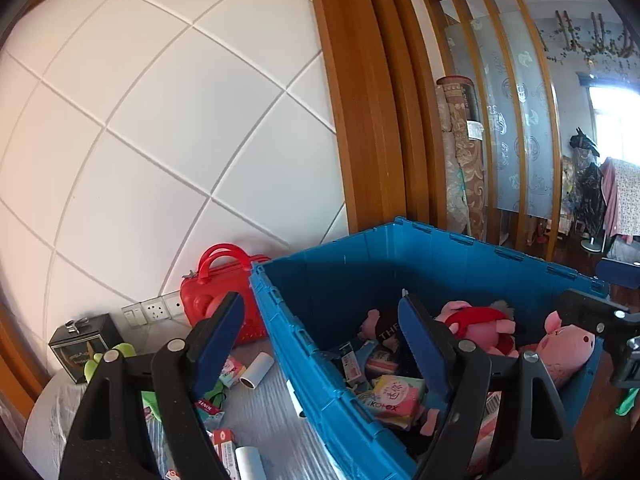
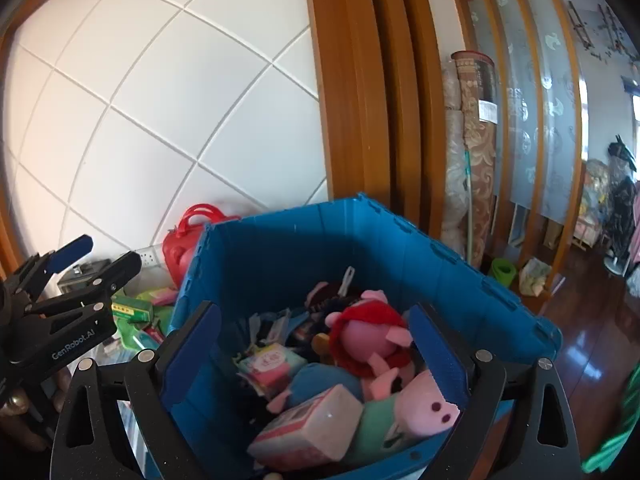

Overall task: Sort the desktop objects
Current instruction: 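Move both tools back over the table toward the remaining boxes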

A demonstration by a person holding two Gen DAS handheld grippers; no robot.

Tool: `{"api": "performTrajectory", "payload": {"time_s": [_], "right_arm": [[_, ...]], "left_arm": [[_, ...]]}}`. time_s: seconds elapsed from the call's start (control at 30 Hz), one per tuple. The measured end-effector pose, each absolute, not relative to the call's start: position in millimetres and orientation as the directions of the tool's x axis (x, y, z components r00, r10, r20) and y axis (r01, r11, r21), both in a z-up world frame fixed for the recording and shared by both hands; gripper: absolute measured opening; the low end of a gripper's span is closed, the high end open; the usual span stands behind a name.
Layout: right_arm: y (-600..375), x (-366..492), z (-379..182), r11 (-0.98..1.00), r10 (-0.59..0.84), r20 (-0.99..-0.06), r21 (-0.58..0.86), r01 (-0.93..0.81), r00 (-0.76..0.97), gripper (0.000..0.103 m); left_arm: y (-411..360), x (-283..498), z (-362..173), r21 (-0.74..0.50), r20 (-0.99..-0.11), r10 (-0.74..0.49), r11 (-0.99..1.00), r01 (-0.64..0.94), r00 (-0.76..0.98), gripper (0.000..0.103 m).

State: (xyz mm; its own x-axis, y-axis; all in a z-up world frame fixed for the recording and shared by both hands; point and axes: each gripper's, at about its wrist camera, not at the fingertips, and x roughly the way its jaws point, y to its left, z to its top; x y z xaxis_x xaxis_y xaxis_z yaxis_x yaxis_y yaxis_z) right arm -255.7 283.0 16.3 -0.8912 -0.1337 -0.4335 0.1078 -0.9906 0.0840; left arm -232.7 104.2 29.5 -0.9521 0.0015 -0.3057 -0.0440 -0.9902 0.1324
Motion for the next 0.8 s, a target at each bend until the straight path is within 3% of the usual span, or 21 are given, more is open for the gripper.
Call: {"api": "performTrajectory", "payload": {"time_s": [0.27, 0.33, 0.53, 0.8], "right_arm": [[233, -235, 31, -0.99, -0.14, -0.402, 0.056, 0.128, -0.905, 0.097], [213, -227, 34, -0.985, -0.17, -0.392, 0.062, 0.159, -0.904, 0.102], [144, -213, 26, -0.966, -0.257, -0.364, 0.07, 0.249, -0.895, 0.102], [34, -235, -46, -0.924, -0.364, -0.488, 0.083, 0.374, -0.793, 0.102]], "left_arm": [[48, -212, 24, 0.138, -0.301, -0.033, -0.99, -0.01, -0.953, 0.079], [23, -202, 21, 0.152, -0.302, -0.051, -0.988, 0.005, -0.952, 0.079], [-72, -172, 4, 0.241, -0.29, -0.174, -0.965, 0.104, -0.941, 0.079], [-189, -165, -61, 0.289, -0.395, -0.286, -0.941, 0.178, -0.873, 0.079]]}}
